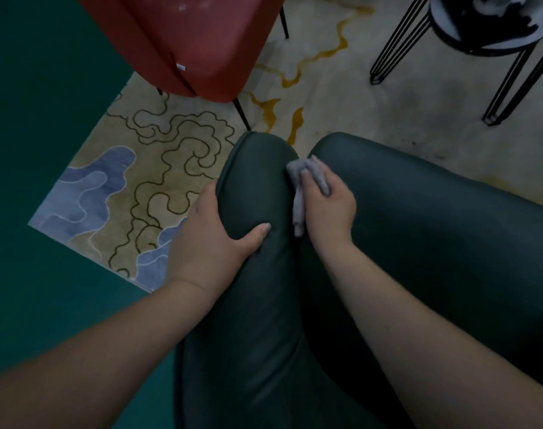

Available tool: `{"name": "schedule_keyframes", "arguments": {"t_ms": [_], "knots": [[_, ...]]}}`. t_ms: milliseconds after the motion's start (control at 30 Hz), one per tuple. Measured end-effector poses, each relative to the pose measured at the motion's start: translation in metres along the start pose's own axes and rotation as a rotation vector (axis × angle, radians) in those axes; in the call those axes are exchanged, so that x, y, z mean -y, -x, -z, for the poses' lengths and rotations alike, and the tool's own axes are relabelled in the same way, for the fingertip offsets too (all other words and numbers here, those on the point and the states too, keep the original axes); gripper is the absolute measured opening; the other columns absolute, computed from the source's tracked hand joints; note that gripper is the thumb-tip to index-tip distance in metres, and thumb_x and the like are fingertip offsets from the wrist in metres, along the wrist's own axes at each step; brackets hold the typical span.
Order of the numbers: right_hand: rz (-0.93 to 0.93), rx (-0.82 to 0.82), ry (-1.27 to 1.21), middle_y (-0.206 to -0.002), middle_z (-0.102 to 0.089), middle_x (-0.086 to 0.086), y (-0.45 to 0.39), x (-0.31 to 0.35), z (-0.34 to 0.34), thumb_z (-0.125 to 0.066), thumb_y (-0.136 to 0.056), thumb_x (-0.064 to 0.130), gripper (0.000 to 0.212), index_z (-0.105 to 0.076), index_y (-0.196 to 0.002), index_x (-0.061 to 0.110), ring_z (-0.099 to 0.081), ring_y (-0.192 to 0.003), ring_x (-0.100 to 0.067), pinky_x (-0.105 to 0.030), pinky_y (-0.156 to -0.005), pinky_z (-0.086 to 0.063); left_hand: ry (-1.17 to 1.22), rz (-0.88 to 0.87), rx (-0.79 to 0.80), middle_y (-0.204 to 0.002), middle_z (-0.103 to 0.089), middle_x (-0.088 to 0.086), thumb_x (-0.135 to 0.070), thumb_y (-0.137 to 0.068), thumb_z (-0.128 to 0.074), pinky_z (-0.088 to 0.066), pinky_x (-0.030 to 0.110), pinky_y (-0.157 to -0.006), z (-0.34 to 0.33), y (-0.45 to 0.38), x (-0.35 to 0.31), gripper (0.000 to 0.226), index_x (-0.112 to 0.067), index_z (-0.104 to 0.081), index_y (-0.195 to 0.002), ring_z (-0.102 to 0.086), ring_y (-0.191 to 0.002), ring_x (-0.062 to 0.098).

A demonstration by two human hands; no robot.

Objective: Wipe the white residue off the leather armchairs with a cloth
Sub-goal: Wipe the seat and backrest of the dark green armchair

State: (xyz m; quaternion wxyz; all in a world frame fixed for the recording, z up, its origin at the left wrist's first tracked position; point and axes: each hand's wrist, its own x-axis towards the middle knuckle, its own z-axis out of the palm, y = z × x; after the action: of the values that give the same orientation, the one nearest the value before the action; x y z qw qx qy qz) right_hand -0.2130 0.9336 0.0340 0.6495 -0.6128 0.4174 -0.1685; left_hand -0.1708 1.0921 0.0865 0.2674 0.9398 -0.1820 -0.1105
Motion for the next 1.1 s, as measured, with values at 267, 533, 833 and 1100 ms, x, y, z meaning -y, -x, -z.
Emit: {"name": "schedule_keyframes", "arguments": {"t_ms": [267,533,833,1100], "knots": [[-0.037,0.118,-0.073,-0.101,-0.070,0.013,0.096,-0.038,0.015,-0.064,-0.085,0.035,0.030,-0.066,-0.115,0.038,-0.064,-0.096,0.005,-0.016,-0.087,-0.048,0.004,0.000,0.006,-0.135,-0.051,-0.008,-0.067,-0.066,-0.067,-0.046,0.035,-0.093,-0.001,-0.001,0.004,0.087,-0.032,-0.034,-0.140,-0.051,-0.119,0.014],[-0.028,0.019,0.013,-0.107,-0.068,0.012,0.054,-0.017,0.015,-0.060,-0.088,0.039,0.030,-0.066,-0.117,0.035,-0.062,-0.098,-0.003,-0.016,-0.084,-0.044,-0.020,0.004,-0.010,-0.132,-0.053,-0.009,-0.068,-0.068,-0.065,-0.041,0.030,-0.083,-0.002,0.001,0.003,0.083,-0.033,-0.035,-0.137,-0.053,-0.117,0.016],[-0.077,0.079,0.044,-0.104,-0.068,0.004,0.099,-0.043,0.008,-0.058,-0.089,0.039,0.033,-0.065,-0.120,0.031,-0.064,-0.098,-0.006,-0.028,-0.091,-0.051,-0.058,-0.004,-0.028,-0.132,-0.054,-0.004,-0.066,-0.071,-0.065,-0.043,0.032,-0.083,-0.002,0.001,0.006,0.083,-0.029,-0.034,-0.138,-0.054,-0.116,0.020],[-0.127,0.168,0.140,-0.083,-0.062,0.006,0.168,-0.036,0.039,-0.066,-0.087,0.031,0.016,-0.072,-0.101,0.036,-0.063,-0.078,0.002,-0.011,-0.074,-0.047,-0.094,0.029,0.002,-0.134,-0.053,0.003,-0.069,-0.071,-0.063,-0.041,0.034,-0.080,-0.002,0.000,0.002,0.090,-0.024,-0.030,-0.141,-0.055,-0.116,0.026]]}}
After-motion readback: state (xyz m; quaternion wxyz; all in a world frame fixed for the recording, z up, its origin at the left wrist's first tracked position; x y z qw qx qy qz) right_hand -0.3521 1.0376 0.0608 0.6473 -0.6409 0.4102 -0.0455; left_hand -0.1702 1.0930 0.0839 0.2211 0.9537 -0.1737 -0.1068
